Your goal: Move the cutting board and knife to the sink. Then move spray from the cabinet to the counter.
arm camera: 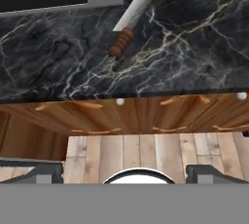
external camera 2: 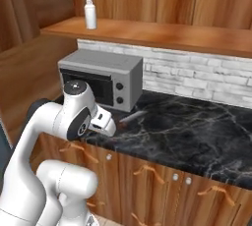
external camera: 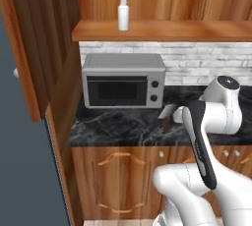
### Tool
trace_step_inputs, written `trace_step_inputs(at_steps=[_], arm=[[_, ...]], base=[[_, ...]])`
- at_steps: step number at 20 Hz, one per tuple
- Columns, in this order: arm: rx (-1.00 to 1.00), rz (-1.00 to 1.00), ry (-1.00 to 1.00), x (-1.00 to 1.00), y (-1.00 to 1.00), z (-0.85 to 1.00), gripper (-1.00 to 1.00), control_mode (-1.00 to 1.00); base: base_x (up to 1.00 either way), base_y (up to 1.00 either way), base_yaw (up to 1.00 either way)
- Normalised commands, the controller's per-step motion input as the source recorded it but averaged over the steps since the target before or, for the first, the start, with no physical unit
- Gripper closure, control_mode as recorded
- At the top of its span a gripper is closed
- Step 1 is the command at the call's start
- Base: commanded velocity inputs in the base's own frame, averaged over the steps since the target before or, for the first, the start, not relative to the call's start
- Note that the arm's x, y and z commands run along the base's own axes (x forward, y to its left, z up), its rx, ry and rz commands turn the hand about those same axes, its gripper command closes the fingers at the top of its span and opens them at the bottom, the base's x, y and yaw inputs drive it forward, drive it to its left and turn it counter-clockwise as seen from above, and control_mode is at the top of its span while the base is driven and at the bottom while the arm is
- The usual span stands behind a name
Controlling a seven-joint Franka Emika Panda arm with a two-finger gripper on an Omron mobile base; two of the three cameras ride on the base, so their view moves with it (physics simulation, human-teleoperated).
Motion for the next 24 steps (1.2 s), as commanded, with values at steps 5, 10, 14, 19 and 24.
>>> trace_step_inputs(at_steps=[5, 10, 14, 19, 24], arm=[[0.00, 0.00, 0.00, 0.00, 0.00, 0.00, -1.00, 1.00], [0.00, 0.00, 0.00, 0.00, 0.00, 0.00, -1.00, 1.00], [0.00, 0.00, 0.00, 0.00, 0.00, 0.00, -1.00, 1.00], [0.00, 0.00, 0.00, 0.00, 0.00, 0.00, -1.00, 1.00], [0.00, 0.00, 0.00, 0.00, 0.00, 0.00, -1.00, 1.00]], base=[[0.60, 0.21, -0.19], [0.60, 0.09, -0.15], [0.40, 0.07, -0.15], [0.22, 0.04, -0.09], [0.00, 0.00, 0.00]])
